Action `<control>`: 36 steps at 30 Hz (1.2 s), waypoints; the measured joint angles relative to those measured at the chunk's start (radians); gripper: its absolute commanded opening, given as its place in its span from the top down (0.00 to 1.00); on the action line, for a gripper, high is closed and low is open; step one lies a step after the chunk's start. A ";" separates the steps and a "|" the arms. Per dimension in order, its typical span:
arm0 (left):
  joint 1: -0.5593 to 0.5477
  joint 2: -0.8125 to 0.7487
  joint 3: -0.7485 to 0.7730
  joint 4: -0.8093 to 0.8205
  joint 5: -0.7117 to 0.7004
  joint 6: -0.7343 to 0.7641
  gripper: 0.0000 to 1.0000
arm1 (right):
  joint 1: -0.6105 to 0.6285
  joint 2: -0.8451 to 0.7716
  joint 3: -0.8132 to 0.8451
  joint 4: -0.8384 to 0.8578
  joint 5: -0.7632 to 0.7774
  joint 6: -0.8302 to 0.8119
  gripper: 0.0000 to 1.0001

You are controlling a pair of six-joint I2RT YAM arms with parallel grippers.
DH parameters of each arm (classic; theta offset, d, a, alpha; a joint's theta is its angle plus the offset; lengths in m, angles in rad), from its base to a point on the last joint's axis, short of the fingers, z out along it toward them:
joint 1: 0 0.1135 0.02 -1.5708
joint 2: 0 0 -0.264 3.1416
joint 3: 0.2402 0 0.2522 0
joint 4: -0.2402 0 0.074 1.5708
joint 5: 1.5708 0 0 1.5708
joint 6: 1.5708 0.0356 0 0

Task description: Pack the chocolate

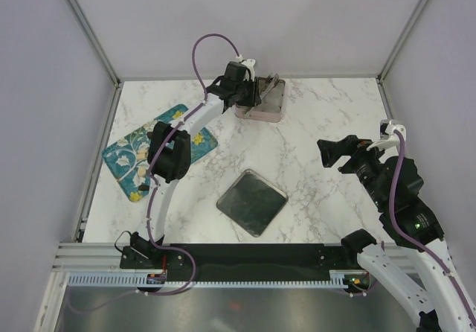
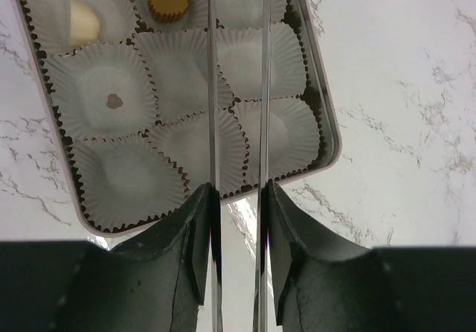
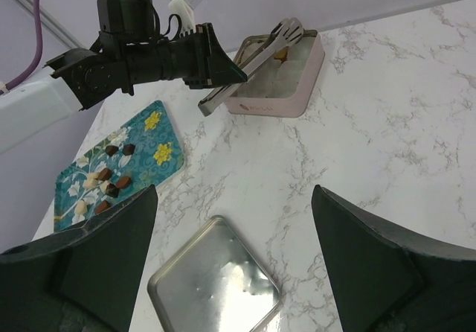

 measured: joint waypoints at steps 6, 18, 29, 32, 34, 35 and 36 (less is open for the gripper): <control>0.000 0.013 0.001 0.010 0.016 0.008 0.59 | 0.000 0.002 0.000 0.000 0.005 0.000 0.07; 0.000 0.013 0.001 0.015 0.015 0.023 0.55 | 0.000 0.005 0.000 0.001 0.007 0.000 0.07; 0.000 0.013 0.004 0.015 0.015 0.032 0.55 | 0.000 -0.004 0.000 0.002 0.007 0.000 0.07; 0.000 0.011 0.004 0.015 0.015 0.033 0.53 | 0.000 -0.008 0.000 0.002 0.007 0.000 0.07; 0.000 0.009 0.005 0.016 0.014 0.037 0.51 | 0.000 -0.009 0.000 0.002 0.007 0.000 0.07; 0.000 0.006 0.005 0.016 0.013 0.039 0.51 | 0.000 -0.010 0.000 0.002 0.007 0.000 0.07; 0.000 0.005 0.005 0.015 0.013 0.040 0.51 | 0.000 -0.011 0.000 0.002 0.007 0.000 0.07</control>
